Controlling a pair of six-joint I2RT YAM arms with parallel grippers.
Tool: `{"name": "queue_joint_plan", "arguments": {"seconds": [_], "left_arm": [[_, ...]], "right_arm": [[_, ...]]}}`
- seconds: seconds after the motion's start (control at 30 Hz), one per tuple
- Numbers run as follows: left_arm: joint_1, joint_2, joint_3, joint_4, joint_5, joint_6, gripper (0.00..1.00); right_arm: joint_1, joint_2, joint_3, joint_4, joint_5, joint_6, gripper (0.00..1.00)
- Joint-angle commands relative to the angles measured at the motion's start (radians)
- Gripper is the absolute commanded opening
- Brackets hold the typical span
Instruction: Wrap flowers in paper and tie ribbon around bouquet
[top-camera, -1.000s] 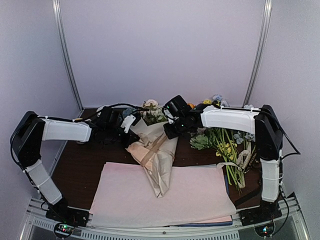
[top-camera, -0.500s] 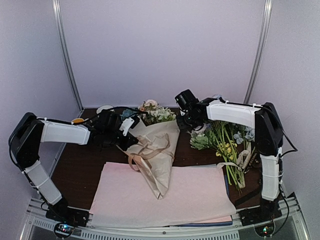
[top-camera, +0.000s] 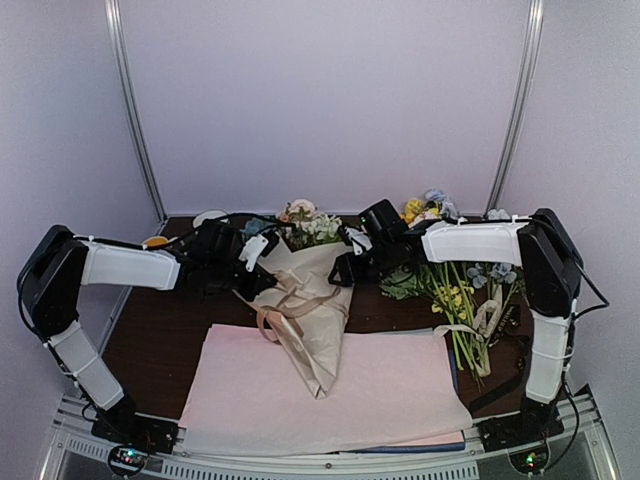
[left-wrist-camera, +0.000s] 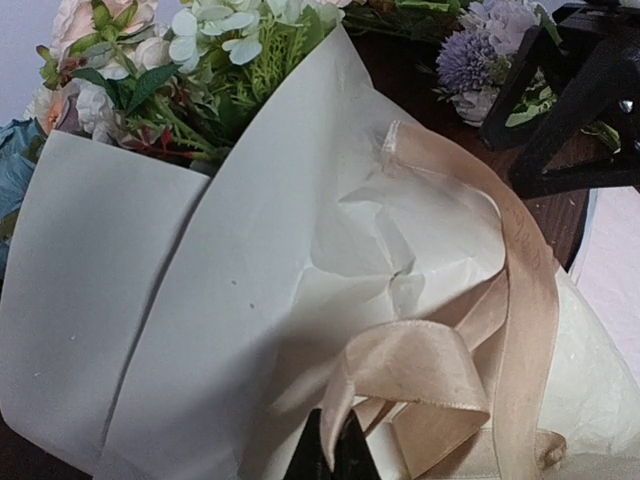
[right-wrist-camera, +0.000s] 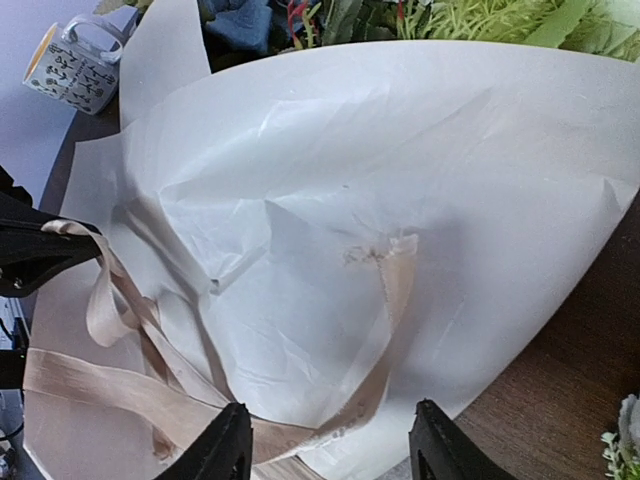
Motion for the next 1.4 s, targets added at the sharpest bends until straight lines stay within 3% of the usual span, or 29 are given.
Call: {"name": "queue_joint_plan", "arguments": {"seconds": [0.0, 0.1, 0.27, 0.37, 0.73, 1.23, 1.37], "left_arm": [[0.001, -0.030, -0.011, 0.051, 0.015, -0.011, 0.00], [0.001, -0.041, -0.017, 0.049, 0.014, -0.012, 0.00], [0.002, -0.073, -0.045, 0.050, 0.015, -0.018, 0.00], [0.002, -0.087, -0.067, 0.057, 0.015, -0.027, 0.00], [0.000, -0.227, -0.194, 0.108, 0.010, -0.053, 0.00], [-0.038, -0.410, -0.415, 0.195, 0.001, -0.141, 0.00], [-0.040, -0.454, -0.460, 0.194, -0.010, -0.162, 0.00]], "right_arm": [[0.011, 0.050, 0.040, 0.057, -0.077, 0.063, 0.54], [0.013, 0.092, 0.076, 0.025, -0.076, 0.063, 0.50], [0.011, 0.126, 0.111, -0.004, -0.077, 0.062, 0.15], [0.010, 0.118, 0.134, -0.007, -0.082, 0.056, 0.00], [-0.005, 0.068, 0.244, 0.068, -0.022, 0.063, 0.00], [-0.047, 0.233, 0.395, 0.145, 0.194, 0.109, 0.00], [-0.046, 0.250, 0.401, 0.131, 0.179, 0.111, 0.00]]}}
